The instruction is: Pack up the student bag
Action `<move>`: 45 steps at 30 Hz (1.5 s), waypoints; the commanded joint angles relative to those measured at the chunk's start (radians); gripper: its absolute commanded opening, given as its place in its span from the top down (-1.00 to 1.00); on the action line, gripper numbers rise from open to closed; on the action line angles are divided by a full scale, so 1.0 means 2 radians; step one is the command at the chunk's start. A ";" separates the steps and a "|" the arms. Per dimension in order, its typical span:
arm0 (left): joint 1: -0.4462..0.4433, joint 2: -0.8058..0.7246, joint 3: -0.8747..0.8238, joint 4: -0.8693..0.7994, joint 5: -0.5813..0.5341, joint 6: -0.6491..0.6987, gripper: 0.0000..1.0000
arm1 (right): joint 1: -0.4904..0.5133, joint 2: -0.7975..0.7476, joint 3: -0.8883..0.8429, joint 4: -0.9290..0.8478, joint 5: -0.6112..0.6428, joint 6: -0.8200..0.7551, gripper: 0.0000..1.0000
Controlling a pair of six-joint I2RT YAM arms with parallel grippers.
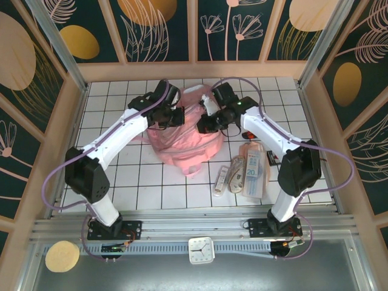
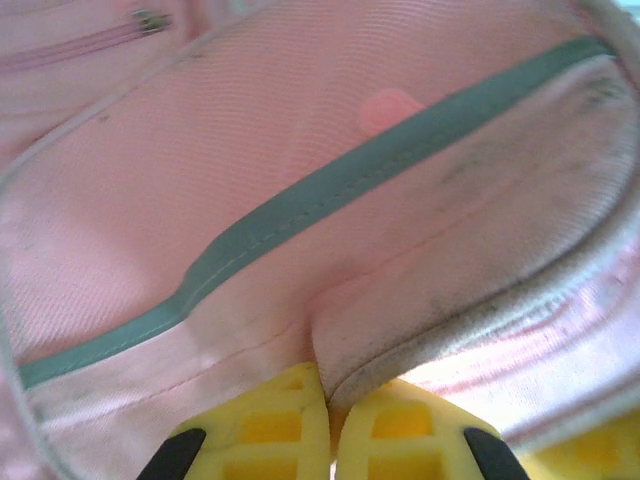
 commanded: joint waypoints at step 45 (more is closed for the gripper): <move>0.027 0.332 0.370 -0.101 0.050 0.059 -0.26 | 0.044 -0.032 -0.100 0.062 0.229 -0.195 1.00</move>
